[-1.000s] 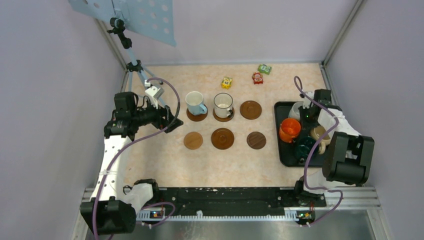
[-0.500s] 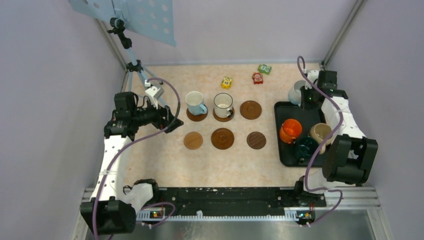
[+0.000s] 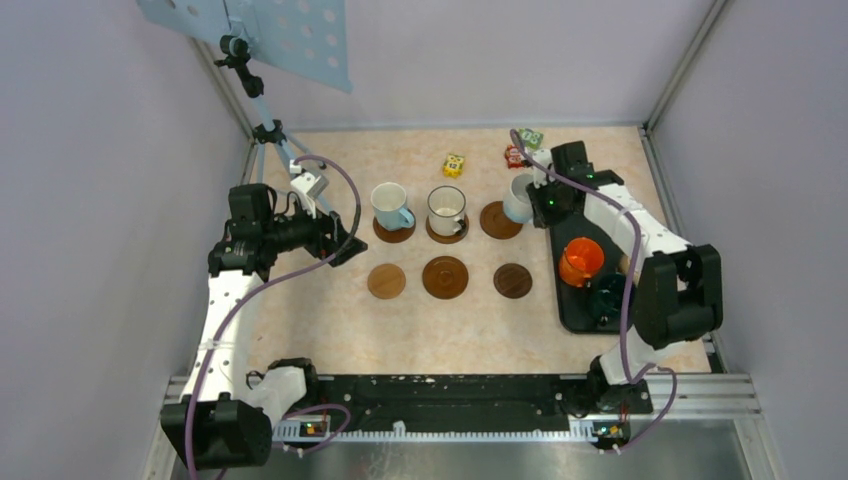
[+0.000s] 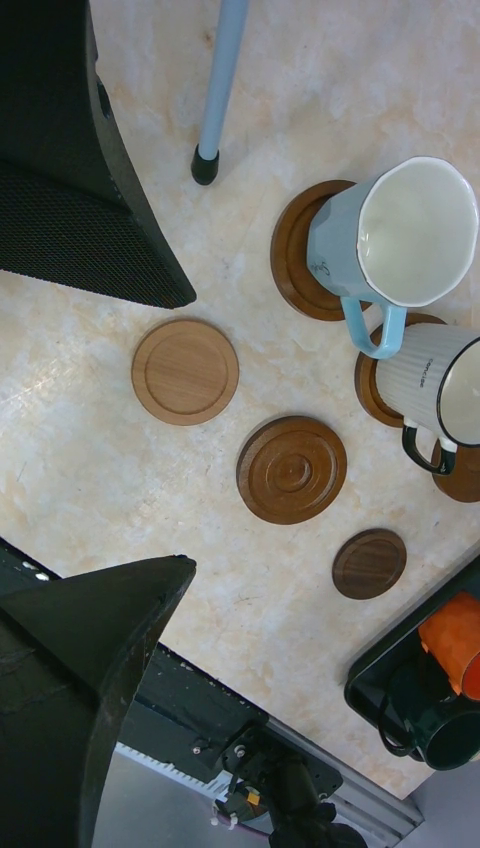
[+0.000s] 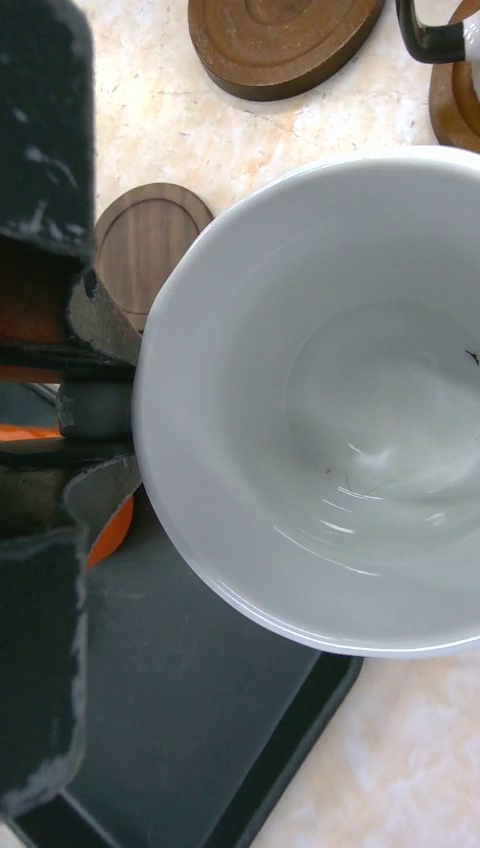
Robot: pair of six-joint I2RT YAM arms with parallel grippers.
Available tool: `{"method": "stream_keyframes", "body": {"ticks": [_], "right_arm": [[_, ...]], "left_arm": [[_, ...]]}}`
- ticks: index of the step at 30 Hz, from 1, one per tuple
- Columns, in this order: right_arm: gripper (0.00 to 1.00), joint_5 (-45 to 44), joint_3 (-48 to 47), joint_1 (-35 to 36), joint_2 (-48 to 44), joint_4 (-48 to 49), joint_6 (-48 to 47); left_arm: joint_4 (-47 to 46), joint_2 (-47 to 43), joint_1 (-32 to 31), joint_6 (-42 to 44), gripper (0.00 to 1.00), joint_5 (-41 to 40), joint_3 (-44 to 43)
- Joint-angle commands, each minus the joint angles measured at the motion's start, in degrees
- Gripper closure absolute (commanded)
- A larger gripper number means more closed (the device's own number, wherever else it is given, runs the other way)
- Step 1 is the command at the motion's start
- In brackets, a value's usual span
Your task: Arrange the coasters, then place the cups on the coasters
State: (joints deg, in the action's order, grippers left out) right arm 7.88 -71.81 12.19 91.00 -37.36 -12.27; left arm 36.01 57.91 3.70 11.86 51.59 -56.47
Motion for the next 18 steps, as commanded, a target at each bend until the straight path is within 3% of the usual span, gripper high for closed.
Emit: {"method": "stream_keyframes", "body": {"ticks": [1,18], "right_arm": [[1.00,-1.5,-4.7,1.9,1.5,4.6,2.1],[1.00,-4.2,-5.6,6.7,9.0,9.1,3.5]], "left_arm": [[-1.6,0.0,-0.2,0.3,0.01,1.3,-0.3],[-1.5,0.1,-0.2,0.4,0.01,0.8,-0.4]]}}
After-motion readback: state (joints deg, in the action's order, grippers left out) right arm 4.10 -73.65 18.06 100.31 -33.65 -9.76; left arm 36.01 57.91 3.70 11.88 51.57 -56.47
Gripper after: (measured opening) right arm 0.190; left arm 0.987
